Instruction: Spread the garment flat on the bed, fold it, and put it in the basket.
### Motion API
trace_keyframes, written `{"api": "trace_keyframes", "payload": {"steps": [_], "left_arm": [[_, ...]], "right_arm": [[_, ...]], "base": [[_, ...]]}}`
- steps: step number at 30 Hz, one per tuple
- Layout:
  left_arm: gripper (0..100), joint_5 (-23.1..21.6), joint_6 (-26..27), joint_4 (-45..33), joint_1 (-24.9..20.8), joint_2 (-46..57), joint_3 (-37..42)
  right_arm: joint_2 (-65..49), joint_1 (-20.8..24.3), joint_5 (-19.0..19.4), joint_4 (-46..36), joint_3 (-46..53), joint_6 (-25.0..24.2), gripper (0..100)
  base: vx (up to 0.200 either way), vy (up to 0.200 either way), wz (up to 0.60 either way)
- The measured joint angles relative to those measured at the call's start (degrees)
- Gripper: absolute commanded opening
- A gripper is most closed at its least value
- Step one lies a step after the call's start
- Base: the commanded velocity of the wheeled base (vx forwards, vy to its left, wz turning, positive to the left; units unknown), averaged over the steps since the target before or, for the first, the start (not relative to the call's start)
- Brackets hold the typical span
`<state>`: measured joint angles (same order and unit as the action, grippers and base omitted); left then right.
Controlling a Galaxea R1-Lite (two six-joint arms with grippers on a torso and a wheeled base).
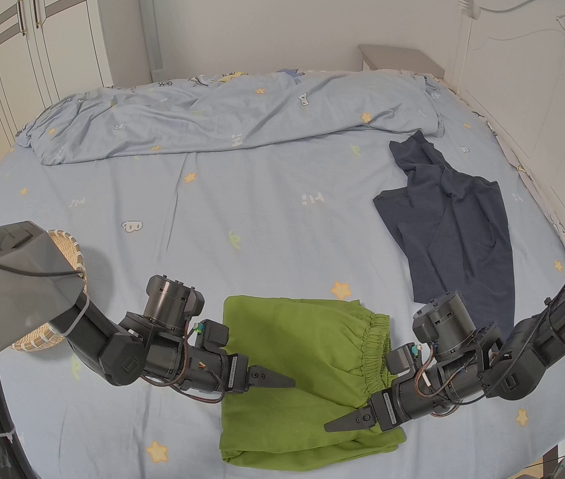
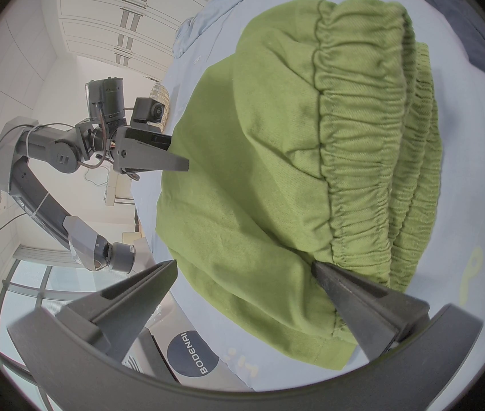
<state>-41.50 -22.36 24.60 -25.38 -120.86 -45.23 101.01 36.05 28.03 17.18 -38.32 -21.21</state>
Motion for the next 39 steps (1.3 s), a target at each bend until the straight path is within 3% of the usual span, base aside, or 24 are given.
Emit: {"api": "trace_keyframes", "payload": {"steps": [13,24,28,39], "left_arm": [[0,4.19,-3.63,-0.13,0.22,3.77,1.46],[0,6.50,-6.02,-5.23,4.60,18.16,3.69],[0,7.07,-7.06,-7.61,5.96,21.88,4.08],[0,9.67,-6.51,-7.89,7.36,24.09,5.29]], "right_arm": [[-3.66,-1.07,-0.06,-0.56,-2.83,-3.88,100],[-7.90,-8.74,0.13,-16.34,-18.54,-4.95,100],[-9.81,-11.47,0.24,-17.97,-20.44,-5.08,100],[-13.42,-13.90,0.33,-18.46,-19.48,-5.14,100]], "base": [[0.000,0.000,0.00],[0.000,0.000,0.00],[-0.150,0.000,0.00],[0.000,0.000,0.00]]}}
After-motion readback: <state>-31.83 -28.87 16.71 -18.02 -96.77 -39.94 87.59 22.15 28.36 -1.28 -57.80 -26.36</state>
